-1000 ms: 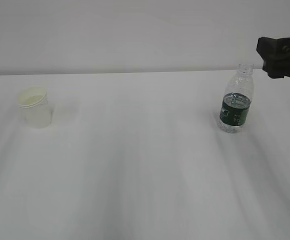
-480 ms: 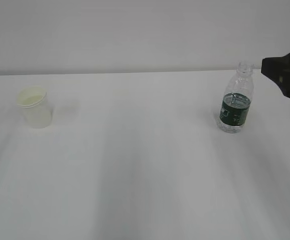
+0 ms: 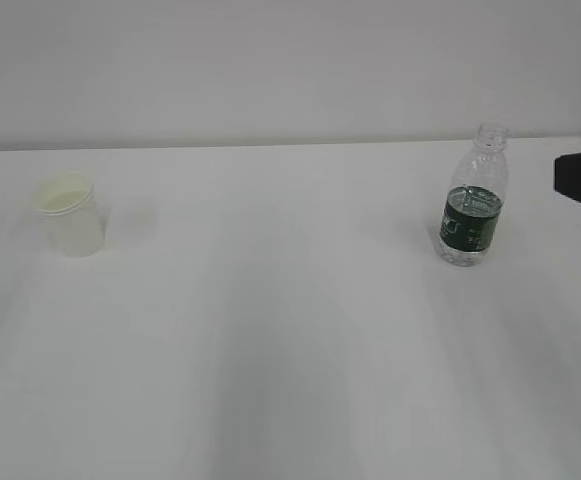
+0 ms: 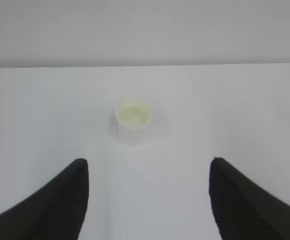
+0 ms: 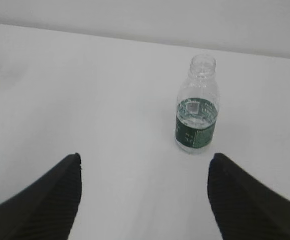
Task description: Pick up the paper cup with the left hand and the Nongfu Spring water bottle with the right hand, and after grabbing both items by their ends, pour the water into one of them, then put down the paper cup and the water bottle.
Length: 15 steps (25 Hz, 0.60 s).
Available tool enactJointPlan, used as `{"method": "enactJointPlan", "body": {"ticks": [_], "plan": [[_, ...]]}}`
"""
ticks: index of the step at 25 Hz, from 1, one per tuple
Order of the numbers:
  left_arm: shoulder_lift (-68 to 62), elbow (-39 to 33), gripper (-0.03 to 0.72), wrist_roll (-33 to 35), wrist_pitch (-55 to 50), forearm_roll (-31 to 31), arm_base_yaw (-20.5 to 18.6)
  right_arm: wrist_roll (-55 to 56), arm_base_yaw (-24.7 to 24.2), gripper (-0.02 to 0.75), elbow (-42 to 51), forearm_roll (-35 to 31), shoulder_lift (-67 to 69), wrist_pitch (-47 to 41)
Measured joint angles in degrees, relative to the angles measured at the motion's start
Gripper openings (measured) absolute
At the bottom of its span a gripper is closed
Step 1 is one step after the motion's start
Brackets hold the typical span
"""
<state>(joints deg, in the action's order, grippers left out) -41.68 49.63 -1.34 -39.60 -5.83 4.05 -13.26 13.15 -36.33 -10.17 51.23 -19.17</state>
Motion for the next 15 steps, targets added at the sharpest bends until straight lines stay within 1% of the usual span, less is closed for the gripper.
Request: {"method": "enactJointPlan", "body": {"ticks": [2,7,9,11,15], "plan": [[0.4,0.2,0.536,0.0,-2.4,-0.6,0.0,2.7,0.0,0.592,0.0,2.4,-1.0,-2.8],[3.8,0.2,0.534,0.0,-8.2,-1.3,0.0,11.8,0.0,0.592,0.0,12.4,-4.2,-9.6],[5.2,0.2,0.534,0.0,-10.8,-1.4,0.0,14.5,0.0,0.592,0.0,15.3,-5.1,-12.5],[6.3,0.2,0.534,0.0,-13.3,-1.7,0.0,15.8,0.0,0.592,0.0,16.6,-6.1,-14.8],[7.4,0.2,0.534,0.0,-18.6,-2.5,0.0,16.3,0.0,0.591,0.0,17.1,-8.1,-19.6]]}}
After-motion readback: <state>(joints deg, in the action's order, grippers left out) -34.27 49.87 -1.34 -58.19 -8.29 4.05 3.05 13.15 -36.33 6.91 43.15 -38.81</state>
